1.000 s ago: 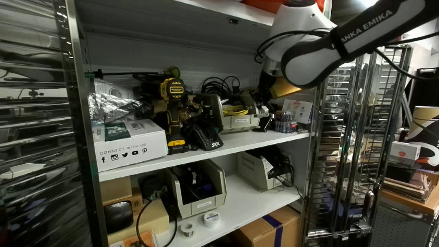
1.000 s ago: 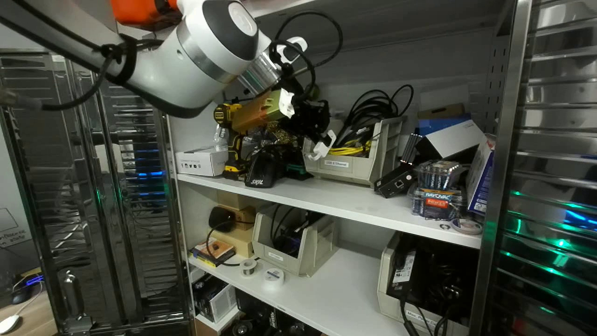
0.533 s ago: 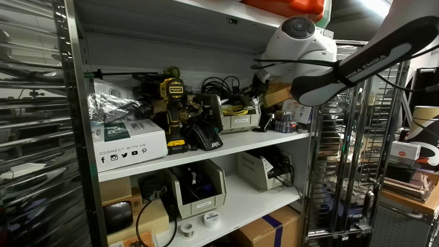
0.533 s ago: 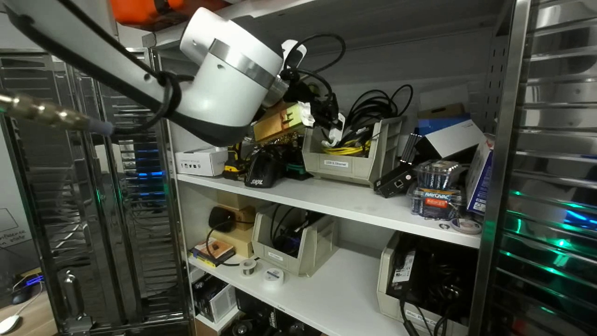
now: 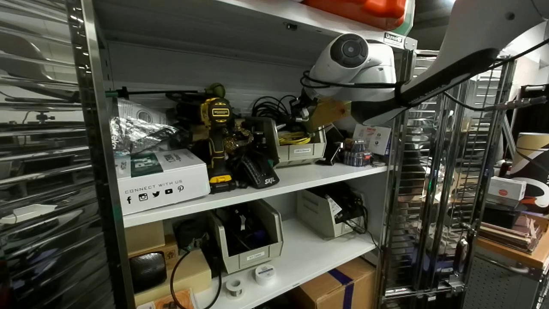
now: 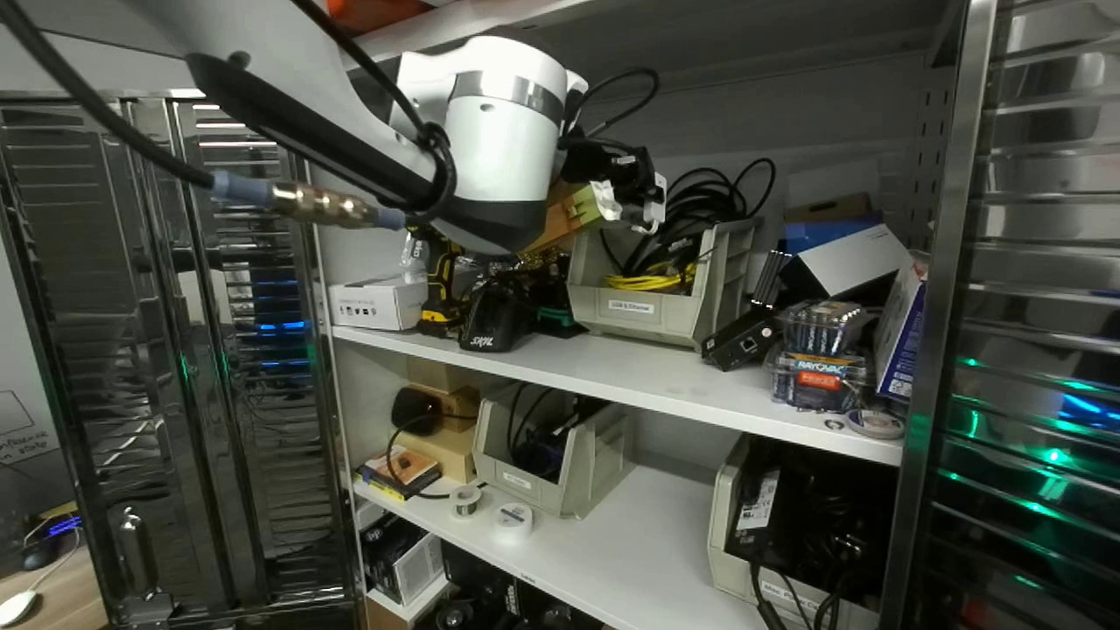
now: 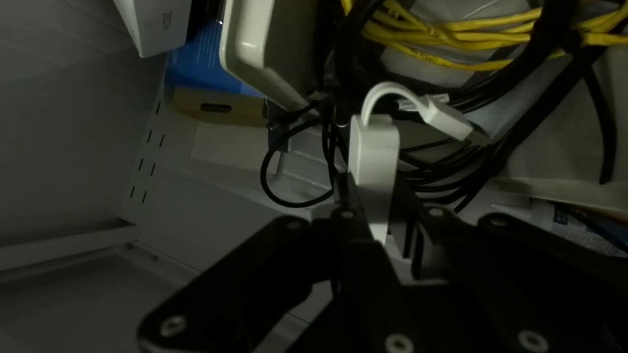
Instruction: Pick up the white cable and put it in the box.
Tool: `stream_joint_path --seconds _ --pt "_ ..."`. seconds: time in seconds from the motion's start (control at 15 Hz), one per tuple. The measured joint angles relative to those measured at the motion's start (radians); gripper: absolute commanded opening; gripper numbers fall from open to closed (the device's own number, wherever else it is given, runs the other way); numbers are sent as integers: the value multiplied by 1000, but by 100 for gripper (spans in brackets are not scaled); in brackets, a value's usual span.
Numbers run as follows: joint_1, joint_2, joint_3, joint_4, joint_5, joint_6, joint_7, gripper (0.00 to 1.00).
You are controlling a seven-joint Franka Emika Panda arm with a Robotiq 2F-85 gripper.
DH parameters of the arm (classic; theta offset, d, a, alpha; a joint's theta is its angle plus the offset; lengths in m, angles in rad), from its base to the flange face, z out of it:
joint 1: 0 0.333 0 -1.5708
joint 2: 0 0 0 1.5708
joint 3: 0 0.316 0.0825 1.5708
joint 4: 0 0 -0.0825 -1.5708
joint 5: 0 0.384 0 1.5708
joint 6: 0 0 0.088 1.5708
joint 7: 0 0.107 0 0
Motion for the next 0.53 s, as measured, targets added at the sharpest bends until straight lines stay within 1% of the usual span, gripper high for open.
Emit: stream_joint_path --seconds 0.07,0.13,0.2,0.4,0.53 --pt "-1 22 -3 19 -24 -5 19 44" --pt "-1 43 -6 35 -42 -12 35 45" --pt "-2 63 -9 49 -54 -17 46 51" --pt "-2 105 -10 76 -59 -32 56 75" --pt "0 109 -7 80 -59 -32 58 90"
